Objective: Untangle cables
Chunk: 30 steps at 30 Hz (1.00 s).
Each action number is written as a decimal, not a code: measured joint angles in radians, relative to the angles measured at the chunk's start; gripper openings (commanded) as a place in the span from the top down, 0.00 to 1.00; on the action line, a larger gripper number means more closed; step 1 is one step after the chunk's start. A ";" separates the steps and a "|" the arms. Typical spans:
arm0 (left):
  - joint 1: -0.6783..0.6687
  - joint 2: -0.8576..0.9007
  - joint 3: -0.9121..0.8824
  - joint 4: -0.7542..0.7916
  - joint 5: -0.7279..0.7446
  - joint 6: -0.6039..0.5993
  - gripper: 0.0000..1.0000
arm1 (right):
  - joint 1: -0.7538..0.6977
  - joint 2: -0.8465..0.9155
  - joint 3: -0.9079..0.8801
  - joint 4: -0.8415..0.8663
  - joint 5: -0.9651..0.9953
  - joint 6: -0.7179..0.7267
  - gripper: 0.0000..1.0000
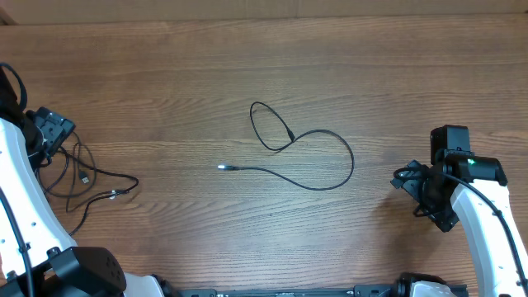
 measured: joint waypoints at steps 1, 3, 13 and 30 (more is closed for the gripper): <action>-0.002 0.000 0.000 -0.006 0.011 0.000 0.00 | 0.000 0.000 0.000 0.000 0.000 0.000 0.00; -0.016 0.000 0.000 -0.012 0.033 0.003 0.00 | 0.000 0.000 0.000 0.001 0.000 0.000 0.00; -0.255 0.000 0.000 0.087 0.153 0.135 0.00 | 0.000 0.000 0.000 0.000 0.000 0.000 0.00; -0.827 0.171 0.000 0.302 0.276 0.371 0.01 | 0.000 0.000 0.000 -0.003 0.000 0.000 0.00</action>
